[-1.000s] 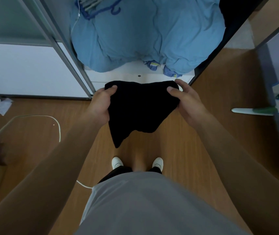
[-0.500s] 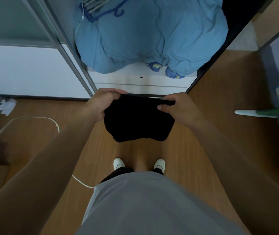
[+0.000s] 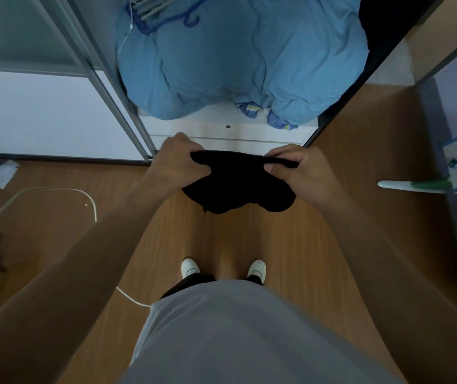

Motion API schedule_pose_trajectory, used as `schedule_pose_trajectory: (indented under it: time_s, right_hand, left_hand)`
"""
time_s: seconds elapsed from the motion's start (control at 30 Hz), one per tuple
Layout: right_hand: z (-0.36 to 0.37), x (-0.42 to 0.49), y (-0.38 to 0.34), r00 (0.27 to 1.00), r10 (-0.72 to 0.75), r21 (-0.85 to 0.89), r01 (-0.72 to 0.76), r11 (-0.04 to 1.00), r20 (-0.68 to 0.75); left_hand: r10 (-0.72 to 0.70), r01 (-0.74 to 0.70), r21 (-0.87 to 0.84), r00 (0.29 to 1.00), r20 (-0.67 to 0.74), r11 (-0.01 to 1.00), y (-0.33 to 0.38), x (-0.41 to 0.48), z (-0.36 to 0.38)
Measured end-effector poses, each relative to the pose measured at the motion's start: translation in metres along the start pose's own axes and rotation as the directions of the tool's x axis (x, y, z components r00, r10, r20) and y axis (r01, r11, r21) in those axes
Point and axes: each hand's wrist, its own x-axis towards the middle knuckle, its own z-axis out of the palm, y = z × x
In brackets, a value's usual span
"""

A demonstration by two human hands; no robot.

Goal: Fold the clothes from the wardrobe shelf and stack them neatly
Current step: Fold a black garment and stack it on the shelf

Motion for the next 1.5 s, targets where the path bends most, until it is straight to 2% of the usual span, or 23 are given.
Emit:
schedule_pose_trajectory:
  time_s: [0.03, 0.1, 0.13, 0.2, 0.23, 0.27, 0.3, 0.4, 0.47, 0.53, 0.6, 0.67, 0.73, 0.8, 0.97, 1.1, 1.2, 1.27, 1.37, 1.4, 1.43, 1.5]
  right_hand:
    - [-0.001, -0.001, -0.002, 1.0, 0.019, 0.069, -0.018, 0.997, -0.012]
    - [-0.004, -0.002, -0.004, 0.999, 0.045, 0.207, -0.041, 0.978, -0.018]
    - [-0.006, -0.003, -0.005, 0.998, 0.055, 0.275, -0.05, 0.96, -0.01]
    - [-0.008, -0.004, -0.007, 0.997, 0.074, 0.406, -0.073, 0.911, 0.014]
    - [-0.008, -0.004, -0.007, 0.996, 0.083, 0.46, -0.086, 0.884, 0.027]
    - [-0.008, -0.005, -0.007, 0.995, 0.093, 0.505, -0.1, 0.857, 0.038]
    - [-0.007, -0.005, -0.008, 0.993, 0.109, 0.544, -0.119, 0.831, 0.05]
    - [-0.005, -0.008, -0.006, 0.984, 0.156, 0.618, -0.175, 0.767, 0.085]
    - [-0.006, -0.009, -0.003, 0.976, 0.191, 0.639, -0.211, 0.74, 0.102]
    - [-0.013, -0.008, 0.002, 0.959, 0.254, 0.643, -0.274, 0.715, 0.126]
    - [-0.028, -0.006, 0.009, 0.928, 0.335, 0.607, -0.363, 0.707, 0.165]
    - [-0.044, -0.003, 0.017, 0.897, 0.389, 0.558, -0.436, 0.706, 0.208]
    - [-0.053, -0.002, 0.026, 0.893, 0.386, 0.532, -0.449, 0.718, 0.233]
    - [-0.05, -0.002, 0.033, 0.91, 0.333, 0.558, -0.413, 0.719, 0.245]
    - [-0.001, -0.005, 0.044, 0.943, 0.131, 0.75, -0.324, 0.577, 0.307]
    - [0.036, -0.006, 0.036, 0.981, 0.056, 0.727, -0.175, 0.664, 0.185]
    - [0.049, 0.003, 0.014, 0.989, -0.032, 0.698, -0.077, 0.712, 0.142]
    - [0.059, 0.01, -0.001, 0.989, -0.08, 0.749, -0.038, 0.661, 0.121]
    - [0.075, 0.016, -0.015, 0.983, -0.14, 0.818, -0.018, 0.575, 0.12]
    - [0.08, 0.016, -0.019, 0.978, -0.151, 0.818, -0.029, 0.575, 0.14]
    - [0.085, 0.017, -0.024, 0.975, -0.148, 0.796, -0.043, 0.604, 0.165]
    - [0.098, 0.019, -0.038, 0.972, -0.111, 0.68, -0.062, 0.73, 0.208]
  left_hand:
    - [0.017, -0.018, -0.046, 1.0, -0.015, 0.999, -0.004, 0.001, -0.001]
    - [-0.013, 0.025, -0.342, 0.999, 0.037, 0.939, -0.012, 0.002, -0.002]
    - [-0.035, 0.078, -0.542, 0.995, 0.089, 0.837, -0.016, 0.001, -0.001]
    - [-0.076, 0.18, -0.82, 0.983, 0.165, 0.543, -0.022, -0.003, 0.004]
    - [-0.072, 0.206, -0.883, 0.978, 0.194, 0.423, -0.025, -0.005, 0.009]
    - [-0.044, 0.22, -0.91, 0.975, 0.219, 0.35, -0.028, -0.009, 0.015]
    - [-0.002, 0.235, -0.914, 0.969, 0.248, 0.331, -0.029, -0.012, 0.021]
    - [0.124, 0.28, -0.856, 0.923, 0.365, 0.436, -0.027, -0.02, 0.04]
    - [0.113, 0.291, -0.785, 0.903, 0.414, 0.547, -0.02, -0.02, 0.047]
    - [0.061, 0.246, -0.727, 0.928, 0.368, 0.641, -0.014, -0.016, 0.049]
    - [0.002, 0.233, -0.717, 0.951, 0.31, 0.657, -0.006, -0.013, 0.046]
    - [-0.066, 0.253, -0.752, 0.961, 0.269, 0.609, 0.003, -0.01, 0.039]
    - [-0.118, 0.255, -0.781, 0.966, 0.229, 0.57, 0.012, -0.007, 0.029]
    - [-0.147, 0.239, -0.801, 0.971, 0.189, 0.549, 0.021, -0.005, 0.018]
    - [-0.212, 0.208, -0.863, 0.97, 0.121, 0.46, 0.032, -0.003, -0.013]
    - [-0.209, 0.188, -0.866, 0.973, 0.099, 0.463, 0.024, -0.003, -0.044]
    - [-0.186, 0.175, -0.89, 0.977, 0.104, 0.421, 0.01, -0.003, -0.064]
    - [-0.183, 0.18, -0.915, 0.976, 0.119, 0.362, -0.002, -0.002, -0.075]
    - [-0.215, 0.209, -0.955, 0.963, 0.163, 0.212, -0.019, -0.003, -0.089]
    - [-0.221, 0.213, -0.962, 0.96, 0.173, 0.17, -0.026, -0.003, -0.094]
    - [-0.229, 0.216, -0.966, 0.957, 0.179, 0.146, -0.033, -0.003, -0.098]
    - [-0.265, 0.223, -0.96, 0.949, 0.173, 0.172, -0.047, -0.002, -0.106]
